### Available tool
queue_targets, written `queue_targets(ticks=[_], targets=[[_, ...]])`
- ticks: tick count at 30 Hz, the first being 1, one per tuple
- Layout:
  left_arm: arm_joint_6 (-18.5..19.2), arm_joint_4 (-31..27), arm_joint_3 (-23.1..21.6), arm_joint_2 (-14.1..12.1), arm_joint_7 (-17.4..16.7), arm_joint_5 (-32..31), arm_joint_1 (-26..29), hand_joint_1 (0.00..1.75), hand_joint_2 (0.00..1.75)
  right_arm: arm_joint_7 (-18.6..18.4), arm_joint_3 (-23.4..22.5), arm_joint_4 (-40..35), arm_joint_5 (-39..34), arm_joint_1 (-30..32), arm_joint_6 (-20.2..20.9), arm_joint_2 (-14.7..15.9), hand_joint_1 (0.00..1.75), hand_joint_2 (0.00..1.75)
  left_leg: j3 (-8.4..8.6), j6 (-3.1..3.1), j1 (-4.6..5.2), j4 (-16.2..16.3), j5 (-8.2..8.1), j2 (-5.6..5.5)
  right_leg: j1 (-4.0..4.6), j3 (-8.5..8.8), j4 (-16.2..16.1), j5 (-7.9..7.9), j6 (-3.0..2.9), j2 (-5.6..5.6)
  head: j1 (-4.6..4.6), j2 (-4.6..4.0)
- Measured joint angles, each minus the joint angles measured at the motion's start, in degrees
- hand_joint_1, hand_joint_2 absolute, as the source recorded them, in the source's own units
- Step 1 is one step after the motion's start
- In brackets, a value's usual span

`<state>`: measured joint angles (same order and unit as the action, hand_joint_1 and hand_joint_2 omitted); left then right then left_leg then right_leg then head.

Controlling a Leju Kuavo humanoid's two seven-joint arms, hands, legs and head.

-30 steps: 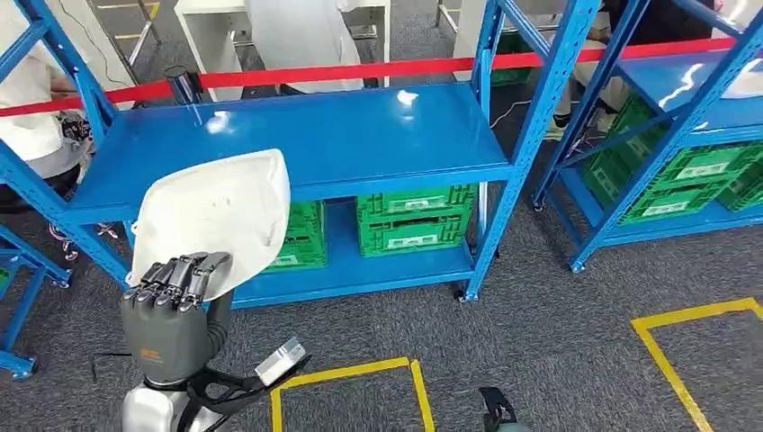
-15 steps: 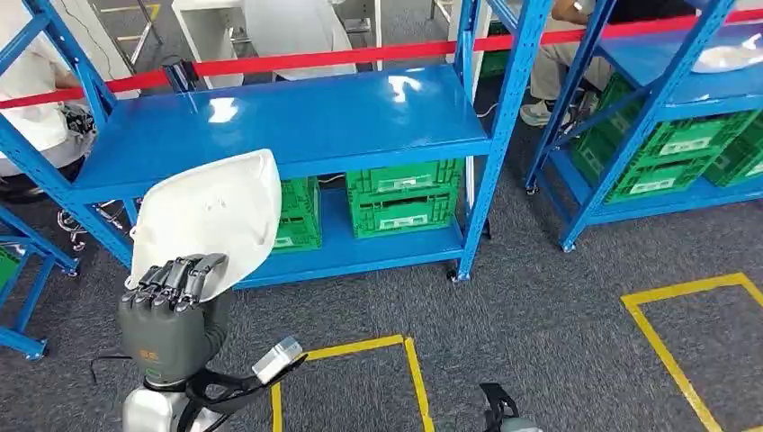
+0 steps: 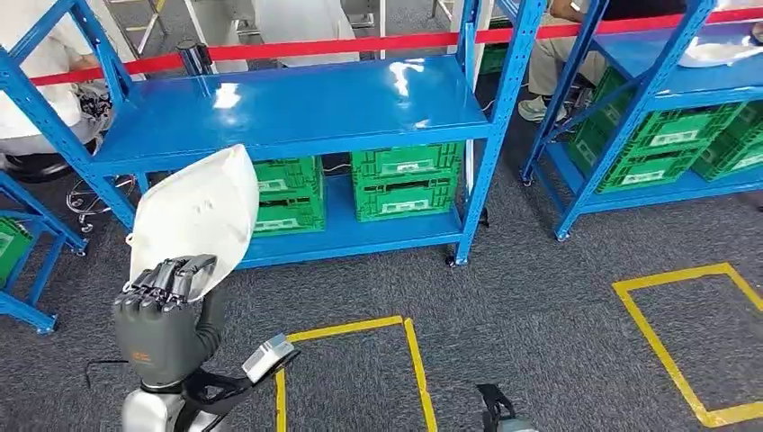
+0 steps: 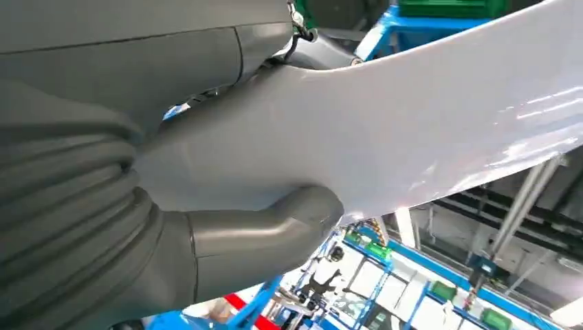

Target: Take the parts from the cabinet and place them on the table.

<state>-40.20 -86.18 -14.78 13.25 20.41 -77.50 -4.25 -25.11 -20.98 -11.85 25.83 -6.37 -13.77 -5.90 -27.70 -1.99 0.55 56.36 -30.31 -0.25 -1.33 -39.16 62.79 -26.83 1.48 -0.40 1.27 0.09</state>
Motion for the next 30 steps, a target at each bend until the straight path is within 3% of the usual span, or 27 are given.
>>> queue_targets(ticks=[2,3,4,5,7,8,9,12,13,14,15,17,18,19,20,21,23,24,25,28,29,30], targets=[[0.00,0.26,-0.15,-0.02,0.00,0.07,0.11,1.75,1.75,-0.06,0.00,-0.02,0.04,0.19,-0.04,-0.04,0.00,0.00,-1.21,-0.15,0.17,0.28,0.77,-0.07,0.02,-3.52,9.42,-5.44,0.26,0.20,0.09,0.00],[0.00,0.42,-0.15,-0.04,0.00,0.09,0.14,1.75,1.75,-0.06,0.00,0.00,0.07,0.24,-0.07,-0.04,0.00,0.00,-1.58,-0.08,0.19,0.55,1.04,-0.22,0.09,-4.51,12.77,-6.81,0.33,0.28,0.09,0.00],[0.00,0.59,-0.15,-0.07,0.00,0.43,0.17,1.75,1.75,-0.06,0.00,0.00,0.09,0.31,-0.15,-0.04,0.00,0.00,-2.20,0.09,0.19,0.91,1.29,-0.66,0.15,-4.29,13.53,-6.85,0.35,0.30,0.09,0.00],[0.00,0.74,-0.17,-0.07,-0.06,0.89,0.21,1.75,1.75,-0.06,0.00,-0.02,0.18,0.37,-0.22,-0.04,0.00,0.00,-2.74,0.26,0.16,1.34,1.43,-1.00,0.14,-2.60,11.54,-5.75,0.32,0.33,0.11,0.00],[0.02,1.05,-0.35,-0.09,-0.24,2.78,0.18,1.75,1.75,-0.06,0.00,-0.02,0.24,0.40,-0.33,0.00,0.00,0.00,-3.54,0.45,0.11,2.26,1.48,-1.63,0.12,3.82,1.98,-1.92,0.06,0.83,0.11,0.00],[0.15,1.11,-0.59,-0.09,-0.35,3.98,0.15,1.75,1.75,-0.04,-0.02,-0.02,0.24,0.37,-0.48,0.02,0.00,0.00,-4.00,0.66,0.02,2.83,1.38,-1.88,0.03,6.07,-2.36,-2.13,-0.26,2.56,0.09,0.00],[0.39,1.11,-0.72,-0.11,-0.33,4.99,0.10,1.75,1.75,-0.02,-0.04,-0.02,0.24,0.41,-0.48,0.00,0.00,0.00,-4.63,1.08,0.49,3.38,1.29,-2.11,0.22,6.31,-2.74,-2.45,-0.31,3.01,0.09,0.00],[1.47,1.11,-1.27,-0.39,0.22,8.64,0.19,1.75,1.75,-0.32,-0.24,0.00,0.35,0.48,-0.57,-0.02,0.00,0.00,-4.91,2.18,-0.03,2.97,1.99,-3.23,0.53,6.02,-2.62,-2.02,-1.23,1.45,0.06,0.00],[1.64,1.07,-1.27,-0.48,0.44,9.44,0.21,1.75,1.75,-0.70,-0.24,0.00,0.42,0.37,-0.57,-0.11,0.00,0.00,-5.31,2.48,0.25,3.01,1.99,-3.62,0.22,6.16,-3.13,-1.69,-1.74,0.95,0.09,0.00],[1.64,0.96,-1.27,-0.61,0.81,10.36,0.32,1.75,1.75,-0.87,-0.26,-0.02,0.46,0.26,-0.55,-0.15,0.00,0.00,-5.41,2.74,0.17,3.79,1.40,-2.74,0.02,6.27,-3.39,-1.47,-2.08,0.30,0.06,0.00],[1.51,0.70,-1.29,-0.72,1.09,10.97,0.27,1.75,1.75,-0.85,-0.28,-0.02,0.59,0.27,-0.55,-0.13,0.00,0.00,-6.50,3.12,0.14,5.97,-0.21,-1.53,-0.02,6.20,-3.44,-1.39,-2.34,-0.02,-0.46,0.00],[1.11,0.52,-1.38,-0.92,1.84,11.43,0.37,1.75,1.75,-0.90,-0.33,-0.02,0.68,0.40,-0.46,-0.13,0.00,0.00,-10.37,3.74,-0.36,14.32,-4.47,-0.61,0.01,6.03,-3.43,-1.34,-2.48,-1.15,-0.55,0.00],[0.90,0.52,-1.38,-1.09,2.01,11.54,0.52,1.75,1.75,-0.92,-0.33,-0.02,0.70,0.43,-0.39,-0.13,0.00,0.00,-12.29,4.00,-0.52,18.39,-5.89,-0.49,0.01,5.87,-3.42,-1.32,-2.49,-1.80,-0.57,0.00],[0.74,0.52,-1.38,-1.20,2.25,11.63,0.62,1.75,1.75,-0.92,-0.33,-0.02,0.74,0.42,-0.39,-0.13,0.00,0.00,-12.96,4.12,-0.69,19.87,-5.85,-0.40,-0.03,5.80,-3.41,-1.27,-2.48,-2.36,-0.57,0.00],[0.72,0.55,-1.38,-1.27,2.40,11.97,0.64,1.75,1.75,-0.92,-0.33,-0.02,0.74,0.42,-0.39,-0.15,0.00,0.00,-12.24,4.21,-0.87,18.62,-4.51,-0.28,-0.05,5.80,-3.41,-1.24,-2.44,-2.80,-0.57,0.00],[0.70,0.55,-1.38,-1.27,2.43,12.20,0.62,1.75,1.75,-0.92,-0.35,-0.02,0.74,0.39,-0.39,-0.15,0.00,0.00,-10.42,4.21,-0.99,15.29,-2.44,-0.01,-0.08,5.83,-3.40,-1.21,-2.36,-3.28,-0.57,0.00],[0.59,0.48,-1.38,-1.27,2.45,12.35,0.50,1.75,1.75,-0.92,-0.35,-0.02,0.77,0.24,-0.39,-0.15,0.00,0.00,-4.84,4.00,-1.04,5.22,1.88,1.38,-0.17,5.98,-3.40,-1.10,-2.01,-4.00,-0.57,0.00],[0.52,0.48,-1.38,-1.27,2.51,12.35,0.30,1.75,1.75,-0.92,-0.35,-0.02,0.81,0.19,-0.39,-0.15,0.00,0.00,-3.80,3.74,-0.57,2.47,1.04,2.85,0.17,5.87,-3.30,-1.10,-1.55,-4.32,-0.61,0.00],[0.50,0.46,-1.38,-1.29,2.54,12.35,0.26,1.75,1.75,-0.87,-0.35,-0.02,0.94,0.13,-0.39,-0.15,0.00,0.00,-4.06,3.02,-0.44,2.43,1.50,2.22,0.16,5.80,-3.34,-0.95,-1.11,-4.52,-0.44,0.00],[0.37,0.44,-1.33,-1.40,2.73,12.33,0.31,1.75,1.75,-0.92,-0.35,-0.02,1.22,0.00,-0.66,-0.31,0.00,0.00,-4.60,1.79,-0.04,2.06,1.96,0.93,-0.10,6.11,-3.93,-0.48,0.06,-5.60,-0.50,0.00],[0.28,0.33,-1.33,-1.38,2.86,12.31,0.35,1.75,1.75,-0.94,-0.35,-0.02,1.29,-0.03,-0.74,-0.33,0.00,0.00,-3.94,1.22,-0.52,1.46,2.56,0.55,-0.41,5.98,-3.67,-0.87,0.55,-4.60,-0.39,0.00],[0.09,0.33,-1.33,-1.38,2.91,12.20,0.19,1.75,1.75,-0.92,-0.37,-0.04,1.38,-0.09,-0.79,-0.26,0.00,0.00,-3.99,0.92,-0.47,1.36,2.83,0.19,-0.39,5.35,-1.90,-2.47,0.62,-2.27,-0.39,0.00]])
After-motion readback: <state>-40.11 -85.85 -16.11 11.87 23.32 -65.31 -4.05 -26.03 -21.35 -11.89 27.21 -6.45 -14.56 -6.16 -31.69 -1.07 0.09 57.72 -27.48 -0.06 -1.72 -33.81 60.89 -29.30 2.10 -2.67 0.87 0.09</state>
